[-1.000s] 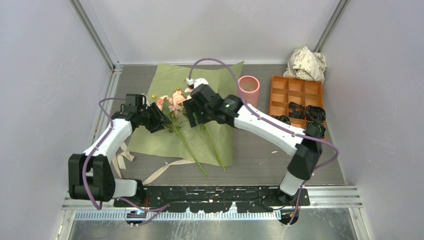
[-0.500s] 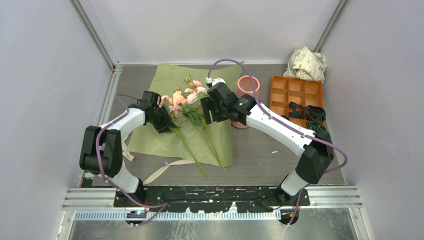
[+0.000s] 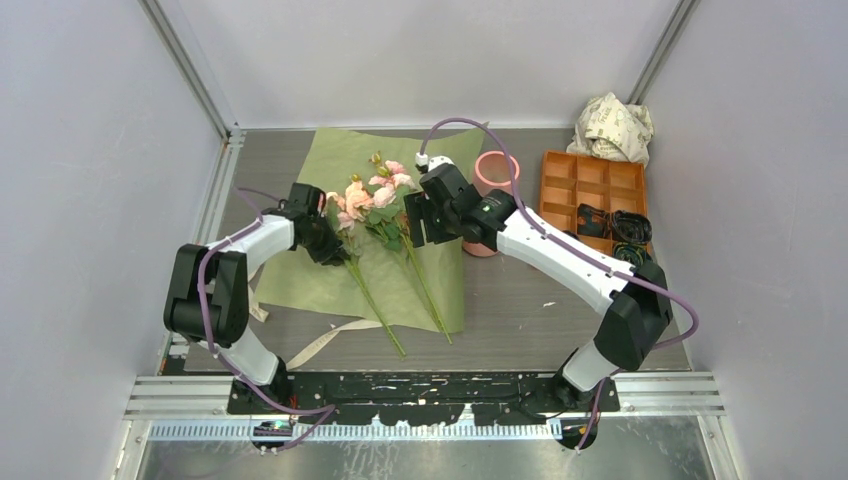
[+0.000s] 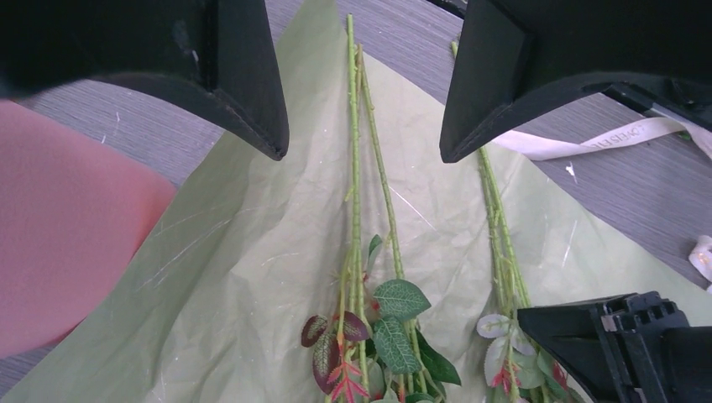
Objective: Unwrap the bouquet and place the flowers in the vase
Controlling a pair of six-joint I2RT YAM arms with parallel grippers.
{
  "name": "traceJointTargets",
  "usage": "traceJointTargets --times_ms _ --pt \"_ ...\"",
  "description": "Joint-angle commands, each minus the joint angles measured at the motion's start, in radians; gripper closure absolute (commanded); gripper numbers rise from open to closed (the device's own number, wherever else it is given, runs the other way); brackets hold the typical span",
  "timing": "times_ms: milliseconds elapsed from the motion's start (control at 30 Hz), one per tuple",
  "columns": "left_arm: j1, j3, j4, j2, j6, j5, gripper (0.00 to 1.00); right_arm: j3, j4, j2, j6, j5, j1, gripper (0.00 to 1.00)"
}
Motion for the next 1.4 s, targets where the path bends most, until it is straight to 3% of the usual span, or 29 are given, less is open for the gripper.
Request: traceJointTargets --times_ms 0,267,633,833,1133,1367 --pt "-0.004 0.022 0.019 -0.029 0.024 -0.051 0.84 -0.006 0.056 -0.053 0.021 -0.025 -0.002 0.29" --pt "-0.005 0.054 -0.017 -0.109 0.035 -0.058 0.93 -0.016 0.063 -0.059 0.025 -0.027 -0.002 0.29" --pt "-0.005 0.134 -0.102 -0.367 0.068 -0.064 0.95 -0.023 0.079 -0.059 0.031 -0.036 -0.003 0.30" --pt "-0.006 0.192 -0.008 -0.481 0.133 -0.015 0.95 -0.045 0.090 -0.102 0.031 -0.003 -0.005 0.30" --pt "-0.026 0.496 0.109 -0.471 0.209 0.027 0.96 -0.123 0.133 -0.230 0.044 0.026 -0.007 0.27" --pt "-0.113 0.775 0.239 -0.331 0.218 0.076 0.95 -0.211 0.153 -0.443 0.035 0.140 -0.007 0.12"
